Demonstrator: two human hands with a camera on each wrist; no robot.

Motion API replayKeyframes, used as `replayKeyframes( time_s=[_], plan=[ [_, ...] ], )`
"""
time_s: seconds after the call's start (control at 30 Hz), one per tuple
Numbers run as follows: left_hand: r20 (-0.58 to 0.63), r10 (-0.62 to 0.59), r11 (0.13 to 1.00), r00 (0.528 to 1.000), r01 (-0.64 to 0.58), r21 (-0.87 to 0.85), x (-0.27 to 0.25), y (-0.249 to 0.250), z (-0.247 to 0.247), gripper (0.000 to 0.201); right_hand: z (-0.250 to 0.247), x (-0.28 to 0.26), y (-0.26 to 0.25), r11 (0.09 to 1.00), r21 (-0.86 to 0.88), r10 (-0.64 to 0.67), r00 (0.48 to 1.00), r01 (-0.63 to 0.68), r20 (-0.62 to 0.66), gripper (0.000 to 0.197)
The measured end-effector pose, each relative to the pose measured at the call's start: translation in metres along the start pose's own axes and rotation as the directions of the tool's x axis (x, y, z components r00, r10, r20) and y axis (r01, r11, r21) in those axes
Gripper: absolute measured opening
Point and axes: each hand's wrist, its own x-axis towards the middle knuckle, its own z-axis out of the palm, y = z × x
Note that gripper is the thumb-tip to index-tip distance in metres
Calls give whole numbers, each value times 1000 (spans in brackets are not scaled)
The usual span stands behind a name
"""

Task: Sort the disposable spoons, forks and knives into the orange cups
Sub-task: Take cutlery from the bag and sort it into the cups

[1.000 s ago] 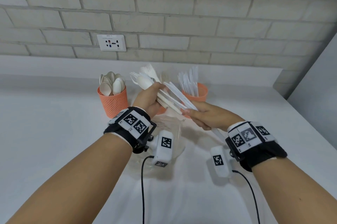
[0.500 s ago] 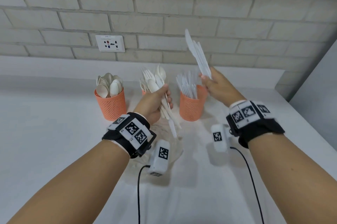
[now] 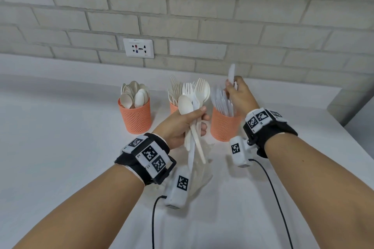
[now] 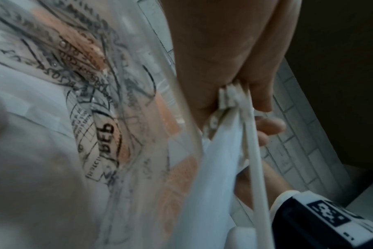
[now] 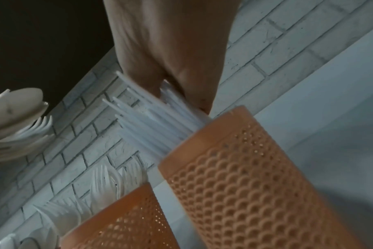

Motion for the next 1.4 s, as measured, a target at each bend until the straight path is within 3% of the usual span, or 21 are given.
replayKeyframes(
  time_s=[0.13, 0.27, 0.4, 0.47, 0.53, 0.6, 0.7, 0.77, 1.0, 1.17, 1.4],
  plan=[
    [28, 4, 999, 1000, -3, -36, 3, 0, -1, 11, -4, 3, 3, 984, -156, 94, 992, -80, 83, 24],
    [38, 12, 998, 999, -9, -69, 5, 2, 0, 9, -10, 3, -1, 970, -208, 160, 977, -129, 144, 54],
    [-41, 2, 996, 999, -5, -91, 8, 1, -1, 15, -10, 3, -15, 984, -151, -100, 994, 93, -40, 47],
    [-79, -10, 993, 997, 0, -118, 9, 1, -1, 17, -9, -1, -26, 903, -296, -356, 928, 311, -113, 40],
    [-116, -9, 989, 993, -8, -151, 12, 0, -1, 18, -4, -11, -41, 830, -327, -495, 867, 452, -60, 23],
    [-151, 1, 982, 989, -29, -184, 14, -1, 0, 19, 4, -27, -55, 848, -255, -454, 885, 464, 99, 8],
    [-165, 9, 978, 986, -43, -204, 15, 0, 1, 22, 19, -49, -61, 875, -301, -262, 895, 378, 361, 3],
    [-154, 23, 974, 988, -57, -220, 13, 2, 2, 31, 27, -61, -58, 879, -337, -183, 890, 338, 417, 4],
    [-108, 24, 957, 994, -54, -286, 6, 4, 5, 30, 34, -73, -53, 883, -400, -101, 932, 245, 348, 10],
    [-117, 69, 961, 991, -97, -258, 5, -1, 7, 22, 33, -79, -53, 831, -485, -111, 936, 271, 334, 21],
    [-134, 102, 959, 986, -133, -250, 7, -2, 11, 18, 31, -83, -52, 836, -493, -133, 961, 241, 244, 19]
  ],
)
